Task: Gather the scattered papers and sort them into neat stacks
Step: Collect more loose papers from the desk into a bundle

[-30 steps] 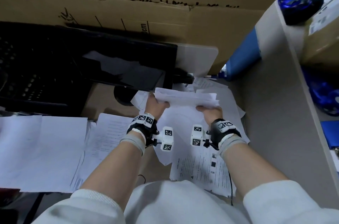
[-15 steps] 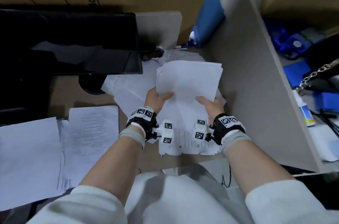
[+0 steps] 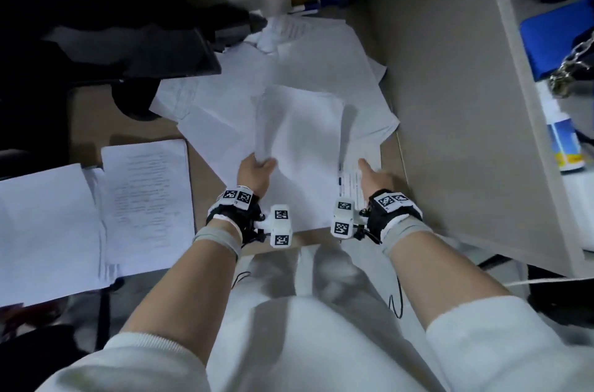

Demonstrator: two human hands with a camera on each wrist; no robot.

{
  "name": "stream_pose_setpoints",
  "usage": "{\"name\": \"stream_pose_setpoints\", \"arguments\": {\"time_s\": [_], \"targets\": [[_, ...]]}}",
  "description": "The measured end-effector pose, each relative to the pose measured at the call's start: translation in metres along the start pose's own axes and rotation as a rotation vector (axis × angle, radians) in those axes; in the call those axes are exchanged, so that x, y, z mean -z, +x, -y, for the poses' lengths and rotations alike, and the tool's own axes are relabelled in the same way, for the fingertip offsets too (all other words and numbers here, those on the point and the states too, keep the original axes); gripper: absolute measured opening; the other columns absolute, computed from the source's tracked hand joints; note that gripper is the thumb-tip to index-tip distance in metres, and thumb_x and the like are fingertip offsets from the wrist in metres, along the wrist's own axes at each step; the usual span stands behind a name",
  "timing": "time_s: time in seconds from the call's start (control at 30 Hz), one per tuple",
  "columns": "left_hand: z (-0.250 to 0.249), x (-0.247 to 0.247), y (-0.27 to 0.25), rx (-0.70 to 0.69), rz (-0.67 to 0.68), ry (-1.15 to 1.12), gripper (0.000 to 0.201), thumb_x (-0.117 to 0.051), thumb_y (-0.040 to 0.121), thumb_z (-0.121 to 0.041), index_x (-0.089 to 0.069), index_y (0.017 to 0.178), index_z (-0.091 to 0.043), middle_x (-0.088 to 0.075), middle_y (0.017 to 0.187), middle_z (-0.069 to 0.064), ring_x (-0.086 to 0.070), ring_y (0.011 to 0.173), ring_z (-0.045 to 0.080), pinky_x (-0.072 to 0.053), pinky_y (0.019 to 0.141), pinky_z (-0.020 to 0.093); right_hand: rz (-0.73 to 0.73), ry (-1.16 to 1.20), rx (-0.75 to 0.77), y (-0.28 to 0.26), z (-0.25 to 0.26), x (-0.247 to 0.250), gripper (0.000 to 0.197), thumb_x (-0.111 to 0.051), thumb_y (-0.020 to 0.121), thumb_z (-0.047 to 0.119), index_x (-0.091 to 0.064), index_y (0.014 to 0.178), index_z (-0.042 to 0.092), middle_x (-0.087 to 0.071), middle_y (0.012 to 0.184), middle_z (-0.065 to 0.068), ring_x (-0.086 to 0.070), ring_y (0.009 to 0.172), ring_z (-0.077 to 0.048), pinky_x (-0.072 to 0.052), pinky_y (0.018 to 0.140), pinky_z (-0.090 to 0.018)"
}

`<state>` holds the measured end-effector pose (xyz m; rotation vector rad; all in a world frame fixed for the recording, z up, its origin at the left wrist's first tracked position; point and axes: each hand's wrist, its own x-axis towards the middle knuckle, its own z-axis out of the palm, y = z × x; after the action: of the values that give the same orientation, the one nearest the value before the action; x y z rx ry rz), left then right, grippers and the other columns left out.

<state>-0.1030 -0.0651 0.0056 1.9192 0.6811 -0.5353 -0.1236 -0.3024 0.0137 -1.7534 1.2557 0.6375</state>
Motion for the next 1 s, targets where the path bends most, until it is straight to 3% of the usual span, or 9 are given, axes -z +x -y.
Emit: {"name": "stream_pose_setpoints", "arguments": {"time_s": [0.1, 0.27, 0.37, 0.47, 0.57, 0.7, 0.8, 0.93, 1.0], "targets": [[0.015, 0.0, -0.006, 0.035, -0.061, 0.0, 0.011, -0.062, 0.087, -0.017, -0.057, 0.079, -0.011, -0.056, 0.07, 0.008, -0.048, 0.063, 0.02, -0.039, 0.062, 0.035, -0.036, -0.132, -0.054, 0.004, -0.014, 0.01, 0.071, -0.065, 0.071, 0.049, -0.057, 0.121, -0.001, -0.066, 0.11, -0.016, -0.064, 0.09, -0.028, -0.048, 0.072, -0.033], [0.027, 0.003, -0.011, 0.077, -0.087, 0.021, 0.005, -0.062, 0.096, -0.012, -0.06, 0.094, -0.007, -0.06, 0.084, 0.014, -0.051, 0.074, 0.023, -0.04, 0.07, 0.034, -0.025, -0.311, -0.031, 0.052, -0.026, -0.003, 0.076, -0.07, 0.038, 0.057, -0.068, 0.097, 0.009, -0.073, 0.082, -0.004, -0.066, 0.064, -0.022, -0.056, 0.063, -0.037], [0.027, 0.004, -0.012, 0.07, -0.081, 0.058, 0.006, -0.061, 0.097, -0.011, -0.059, 0.094, -0.006, -0.057, 0.084, 0.015, -0.047, 0.074, 0.023, -0.037, 0.068, 0.033, 0.039, -0.386, -0.022, 0.041, -0.019, 0.0, 0.05, -0.069, 0.058, 0.049, -0.067, 0.085, 0.007, -0.066, 0.071, -0.002, -0.066, 0.067, -0.025, -0.055, 0.071, -0.034], [0.026, 0.004, -0.009, 0.082, -0.05, 0.09, 0.005, -0.062, 0.095, -0.009, -0.059, 0.095, -0.004, -0.058, 0.086, 0.016, -0.049, 0.078, 0.024, -0.038, 0.071, 0.034, 0.121, -0.282, 0.01, 0.027, -0.011, 0.003, 0.028, -0.06, 0.086, 0.026, -0.063, 0.108, 0.009, -0.067, 0.101, -0.007, -0.061, 0.083, -0.028, -0.048, 0.074, -0.028], [0.013, 0.004, -0.009, 0.059, 0.053, 0.175, 0.006, -0.061, 0.093, -0.007, -0.062, 0.098, -0.003, -0.062, 0.093, 0.018, -0.053, 0.084, 0.027, -0.038, 0.076, 0.035, 0.076, -0.168, 0.069, 0.026, -0.002, 0.012, 0.032, -0.046, 0.096, 0.015, -0.058, 0.124, 0.005, -0.062, 0.122, -0.012, -0.058, 0.097, -0.031, -0.038, 0.079, -0.028], [-0.014, 0.012, -0.007, -0.062, 0.084, 0.348, 0.023, -0.06, 0.097, -0.011, -0.065, 0.115, 0.001, -0.067, 0.11, 0.021, -0.062, 0.101, 0.036, -0.041, 0.079, 0.035, 0.005, -0.022, 0.27, 0.012, 0.031, 0.029, 0.026, -0.046, 0.097, 0.014, -0.065, 0.112, 0.006, -0.066, 0.114, -0.013, -0.058, 0.095, -0.029, -0.039, 0.077, -0.025], [-0.032, 0.022, -0.007, -0.113, 0.07, 0.398, 0.03, -0.063, 0.094, -0.015, -0.066, 0.123, -0.007, -0.069, 0.114, 0.018, -0.064, 0.106, 0.037, -0.043, 0.081, 0.035, 0.03, 0.069, 0.42, -0.009, 0.064, 0.036, 0.021, -0.051, 0.096, 0.017, -0.07, 0.104, 0.015, -0.065, 0.097, -0.001, -0.058, 0.092, -0.024, -0.037, 0.069, -0.02], [-0.053, 0.037, -0.01, -0.198, 0.066, 0.4, 0.035, -0.065, 0.086, -0.007, -0.069, 0.12, -0.008, -0.07, 0.112, 0.015, -0.065, 0.101, 0.031, -0.045, 0.079, 0.031, 0.049, 0.033, 0.53, -0.036, 0.095, 0.03, 0.02, -0.053, 0.088, 0.025, -0.07, 0.077, 0.025, -0.069, 0.094, 0.006, -0.061, 0.093, -0.022, -0.046, 0.078, -0.029], [-0.057, 0.046, -0.01, -0.271, 0.056, 0.421, 0.039, -0.066, 0.082, -0.007, -0.069, 0.121, -0.006, -0.063, 0.13, 0.014, -0.06, 0.118, 0.032, -0.048, 0.094, 0.034, 0.056, 0.019, 0.56, -0.048, 0.104, 0.022, 0.021, -0.053, 0.082, 0.027, -0.072, 0.073, 0.026, -0.071, 0.092, 0.005, -0.062, 0.092, -0.025, -0.052, 0.084, -0.035]]}}
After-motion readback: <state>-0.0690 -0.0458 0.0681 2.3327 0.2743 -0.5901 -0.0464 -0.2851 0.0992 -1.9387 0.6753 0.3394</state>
